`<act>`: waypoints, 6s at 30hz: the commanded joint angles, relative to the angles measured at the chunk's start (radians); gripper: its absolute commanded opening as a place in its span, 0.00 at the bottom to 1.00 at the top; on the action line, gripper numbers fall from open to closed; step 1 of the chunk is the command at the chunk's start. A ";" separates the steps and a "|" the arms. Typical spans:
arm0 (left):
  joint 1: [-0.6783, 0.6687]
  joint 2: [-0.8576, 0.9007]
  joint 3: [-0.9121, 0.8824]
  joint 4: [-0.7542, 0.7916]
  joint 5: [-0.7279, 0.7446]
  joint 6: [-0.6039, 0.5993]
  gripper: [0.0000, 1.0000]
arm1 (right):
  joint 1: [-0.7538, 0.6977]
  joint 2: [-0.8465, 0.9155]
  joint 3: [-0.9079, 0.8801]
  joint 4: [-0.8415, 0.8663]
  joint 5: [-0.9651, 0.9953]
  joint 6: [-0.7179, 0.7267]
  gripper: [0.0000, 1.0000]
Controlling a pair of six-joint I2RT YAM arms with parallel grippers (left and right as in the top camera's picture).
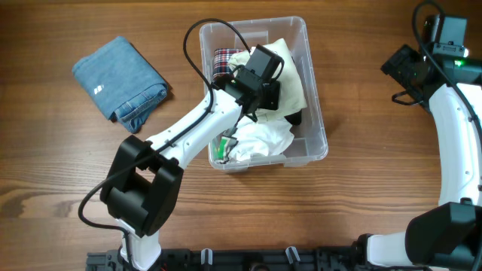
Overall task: Pack container
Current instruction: 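Withdraw the left gripper from the bin toward the denim, then grasp the folded blue denim edge with the left gripper, then lift the denim and lay it over the bin with the left gripper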
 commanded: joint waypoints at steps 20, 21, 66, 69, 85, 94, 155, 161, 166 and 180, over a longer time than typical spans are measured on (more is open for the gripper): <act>0.283 -0.372 -0.017 -0.117 -0.198 -0.018 1.00 | -0.002 0.011 -0.003 0.003 -0.005 0.016 1.00; 0.323 -0.372 -0.017 -0.153 -0.194 -0.025 1.00 | -0.002 0.010 -0.003 0.003 -0.005 0.016 1.00; 1.260 -0.024 -0.268 0.025 0.496 -0.071 1.00 | -0.002 0.010 -0.003 0.003 -0.004 0.016 1.00; 1.260 0.022 -0.269 0.070 0.571 -0.036 1.00 | -0.002 0.010 -0.003 0.003 -0.004 0.016 1.00; 1.198 0.161 -0.269 0.267 0.675 -0.046 1.00 | -0.002 0.010 -0.003 0.003 -0.005 0.016 1.00; 1.155 0.225 -0.269 0.328 0.678 -0.045 1.00 | -0.002 0.010 -0.003 0.003 -0.005 0.016 1.00; 0.345 -0.644 -0.245 0.032 0.819 -0.171 0.04 | -0.002 0.010 -0.003 0.003 -0.005 0.016 1.00; 0.196 -0.421 -0.245 0.196 0.718 -0.243 0.04 | -0.002 0.010 -0.003 0.003 -0.005 0.016 1.00; 0.193 -0.301 -0.245 0.203 0.691 -0.261 0.04 | -0.002 0.010 -0.003 0.003 -0.005 0.016 1.00; 0.205 -0.254 -0.245 0.003 0.429 -0.360 0.14 | -0.002 0.011 -0.003 0.003 -0.005 0.016 1.00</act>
